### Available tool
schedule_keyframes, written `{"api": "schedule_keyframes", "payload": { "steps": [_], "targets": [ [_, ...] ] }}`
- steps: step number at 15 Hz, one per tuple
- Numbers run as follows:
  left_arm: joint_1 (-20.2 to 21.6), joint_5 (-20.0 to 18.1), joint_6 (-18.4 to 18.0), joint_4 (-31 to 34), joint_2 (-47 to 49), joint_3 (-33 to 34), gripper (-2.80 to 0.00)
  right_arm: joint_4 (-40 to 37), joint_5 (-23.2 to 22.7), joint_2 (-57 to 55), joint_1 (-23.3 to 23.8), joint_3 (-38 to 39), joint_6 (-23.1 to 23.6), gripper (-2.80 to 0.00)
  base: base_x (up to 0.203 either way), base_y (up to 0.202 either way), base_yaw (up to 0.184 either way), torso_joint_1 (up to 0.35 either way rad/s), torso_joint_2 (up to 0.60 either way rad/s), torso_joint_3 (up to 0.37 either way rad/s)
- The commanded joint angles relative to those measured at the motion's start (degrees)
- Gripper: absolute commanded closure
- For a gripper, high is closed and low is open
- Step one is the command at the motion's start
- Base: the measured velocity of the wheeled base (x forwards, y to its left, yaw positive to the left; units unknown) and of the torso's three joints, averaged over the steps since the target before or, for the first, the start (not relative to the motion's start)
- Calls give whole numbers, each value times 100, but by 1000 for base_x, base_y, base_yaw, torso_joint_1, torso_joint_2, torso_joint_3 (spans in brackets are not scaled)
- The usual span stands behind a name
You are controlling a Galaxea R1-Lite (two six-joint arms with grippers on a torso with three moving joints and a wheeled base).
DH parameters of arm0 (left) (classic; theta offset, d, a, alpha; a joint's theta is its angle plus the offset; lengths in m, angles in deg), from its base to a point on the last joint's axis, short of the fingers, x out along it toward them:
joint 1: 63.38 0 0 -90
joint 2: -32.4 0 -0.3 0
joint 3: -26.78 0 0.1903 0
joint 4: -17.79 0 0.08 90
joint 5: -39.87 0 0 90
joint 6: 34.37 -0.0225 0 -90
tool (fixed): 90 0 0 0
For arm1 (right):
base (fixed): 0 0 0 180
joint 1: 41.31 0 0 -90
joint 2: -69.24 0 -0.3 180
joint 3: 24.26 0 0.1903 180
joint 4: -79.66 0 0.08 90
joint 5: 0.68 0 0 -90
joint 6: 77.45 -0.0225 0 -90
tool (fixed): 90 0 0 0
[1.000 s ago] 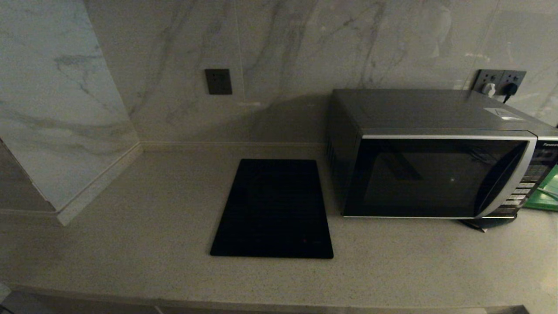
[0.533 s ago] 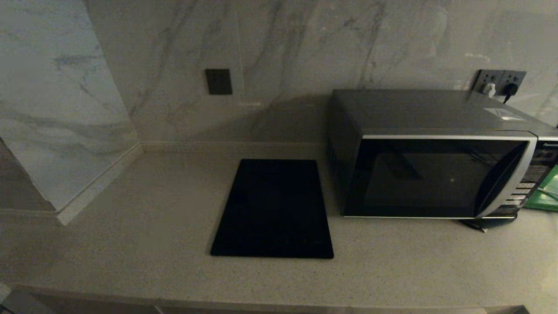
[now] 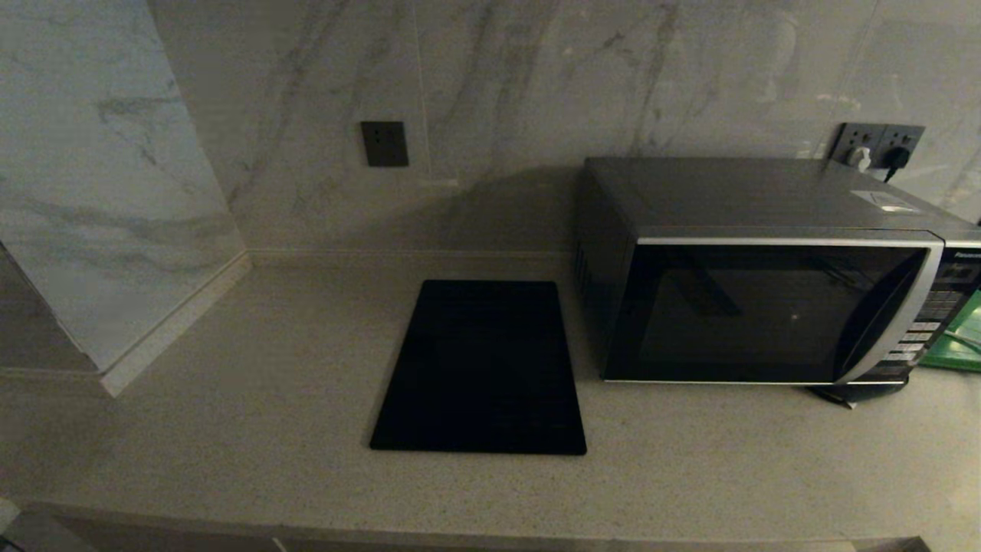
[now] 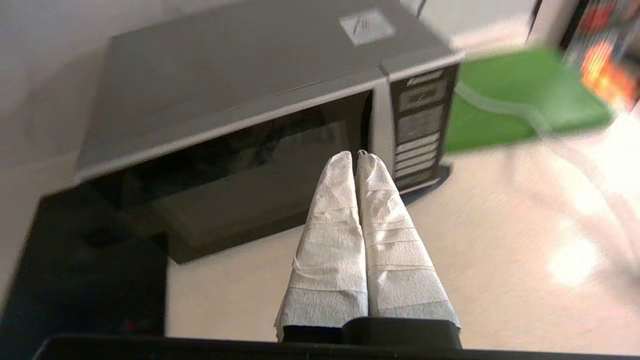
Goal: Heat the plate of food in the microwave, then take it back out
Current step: Open the microwave oven
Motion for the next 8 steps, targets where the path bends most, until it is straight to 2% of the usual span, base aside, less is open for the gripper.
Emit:
{"api": "schedule_keyframes", "payload": {
  "steps": [1,5,8],
  "targets": [
    [0,0,6,-2,9,0,0,-18,-5,1342,-158,575,368,0,0,0,0,0,0,0],
    [0,0,6,-2,6,0,0,-133,-37,3059,-548,1932,1029,0,0,0,0,0,0,0],
    [0,0,6,-2,6,0,0,-1076,-34,3959,-762,2327,1147,0,0,0,0,0,0,0]
  ]
}}
